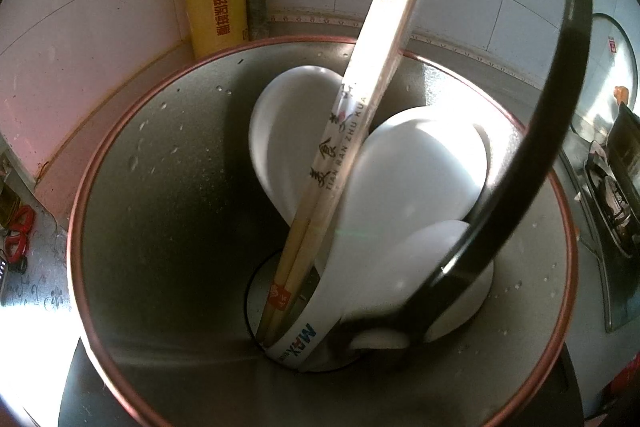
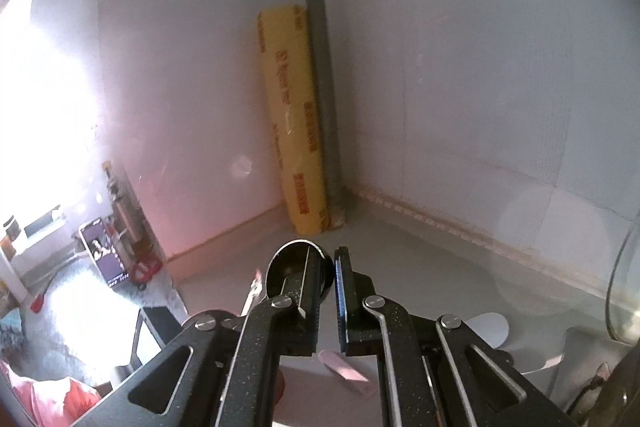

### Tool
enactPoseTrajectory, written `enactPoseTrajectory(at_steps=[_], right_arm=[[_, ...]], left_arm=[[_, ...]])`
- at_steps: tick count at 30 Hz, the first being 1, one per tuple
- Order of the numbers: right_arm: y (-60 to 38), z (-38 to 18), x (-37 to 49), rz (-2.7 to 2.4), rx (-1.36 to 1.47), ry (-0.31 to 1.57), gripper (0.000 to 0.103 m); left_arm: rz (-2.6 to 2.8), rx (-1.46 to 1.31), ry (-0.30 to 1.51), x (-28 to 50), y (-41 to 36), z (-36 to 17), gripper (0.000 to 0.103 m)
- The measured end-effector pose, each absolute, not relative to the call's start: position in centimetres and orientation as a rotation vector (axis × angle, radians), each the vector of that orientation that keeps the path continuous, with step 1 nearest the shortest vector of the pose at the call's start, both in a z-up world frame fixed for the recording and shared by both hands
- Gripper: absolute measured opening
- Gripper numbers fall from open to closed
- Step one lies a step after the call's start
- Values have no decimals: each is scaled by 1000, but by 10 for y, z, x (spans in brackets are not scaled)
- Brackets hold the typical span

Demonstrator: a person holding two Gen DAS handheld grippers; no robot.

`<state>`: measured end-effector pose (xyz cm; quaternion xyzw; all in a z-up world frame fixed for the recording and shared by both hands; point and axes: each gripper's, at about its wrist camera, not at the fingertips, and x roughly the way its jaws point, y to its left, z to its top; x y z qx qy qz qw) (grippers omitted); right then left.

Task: Organize utensils
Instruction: 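Lower the ladle handle-first into the holder and open the right gripper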

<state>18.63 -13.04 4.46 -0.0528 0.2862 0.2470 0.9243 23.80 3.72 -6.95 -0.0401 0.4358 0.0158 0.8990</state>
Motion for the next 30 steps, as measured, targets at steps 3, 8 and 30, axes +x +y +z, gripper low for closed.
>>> enactPoseTrajectory(at_steps=[3,8,30], right_arm=[[-124,36,187,519,-114,613,7],[-113,20,186,547,-130,658,7],[-81,-11,173,639,-192,739,10]], left_arm=[[34,-83,902,238,37,-69,90],[35,-84,902,239,37,-70,90],[37,-84,903,239,37,-69,90]])
